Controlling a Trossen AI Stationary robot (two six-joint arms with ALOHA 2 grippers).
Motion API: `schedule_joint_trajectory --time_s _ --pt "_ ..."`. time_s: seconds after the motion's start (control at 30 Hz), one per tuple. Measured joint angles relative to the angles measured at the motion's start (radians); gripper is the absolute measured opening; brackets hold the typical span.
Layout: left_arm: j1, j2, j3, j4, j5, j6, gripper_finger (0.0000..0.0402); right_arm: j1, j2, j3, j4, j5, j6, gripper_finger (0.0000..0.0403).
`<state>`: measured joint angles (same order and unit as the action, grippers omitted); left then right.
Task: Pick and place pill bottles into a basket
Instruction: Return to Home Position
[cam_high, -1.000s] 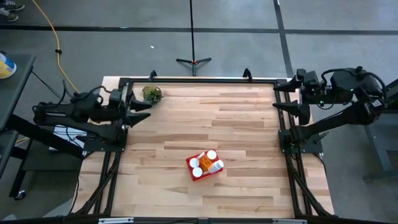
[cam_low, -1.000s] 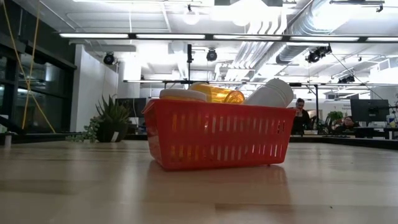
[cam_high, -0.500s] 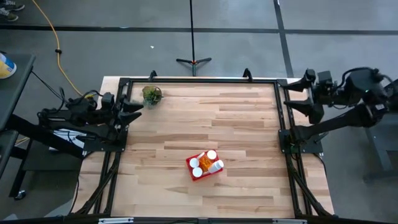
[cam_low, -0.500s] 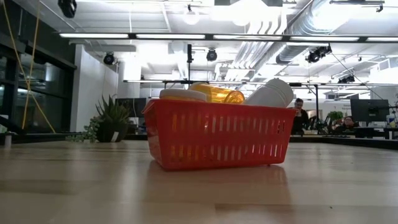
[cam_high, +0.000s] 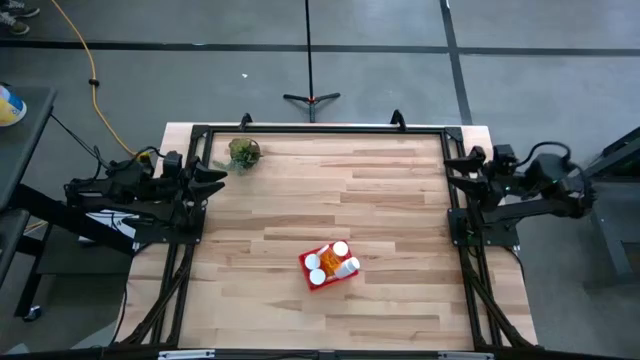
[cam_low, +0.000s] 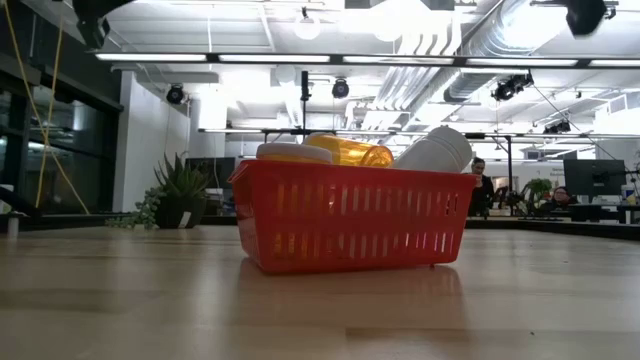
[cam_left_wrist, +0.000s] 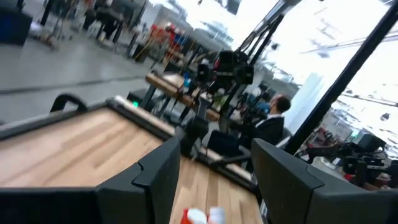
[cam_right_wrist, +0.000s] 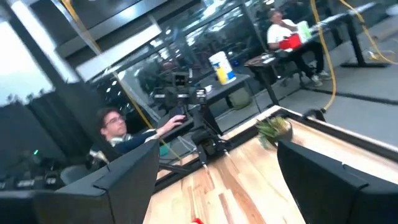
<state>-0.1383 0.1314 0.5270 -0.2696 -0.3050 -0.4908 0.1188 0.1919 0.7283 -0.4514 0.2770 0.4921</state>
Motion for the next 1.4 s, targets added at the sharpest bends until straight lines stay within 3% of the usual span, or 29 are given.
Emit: schedule_joint_trajectory --time_s 0.13,0.23,0.73,1.07,1.27,1.4 --pt "0.0 -0.004 0.0 -0.061 -0.002 -0.037 0.0232 0.0 -0.111 -0.122 0.015 0.026 0.073 0.0302" --pt "0.0 -0.004 0.0 -0.075 -0.003 -0.038 0.0232 0.0 -0.163 -0.175 0.025 0.03 0.088 0.0269" --pt "0.0 -0.004 0.0 -0.153 -0.051 0.011 0.0131 0.0 -0.185 -0.205 0.042 0.001 -0.03 0.0011" --pt "0.0 -0.004 -0.001 -0.16 -0.078 0.075 0.0062 0.0 -0.185 -0.205 0.038 0.003 -0.133 0.0003" --pt "0.0 -0.04 -0.1 -0.065 -0.099 0.067 0.0031 0.0 -0.186 -0.316 0.229 0.005 -0.216 0.0002" --pt "0.0 -0.088 -0.179 0.071 -0.1 0.095 0.0039 0.0 -0.187 -0.411 0.362 0.016 -0.239 0.0001"
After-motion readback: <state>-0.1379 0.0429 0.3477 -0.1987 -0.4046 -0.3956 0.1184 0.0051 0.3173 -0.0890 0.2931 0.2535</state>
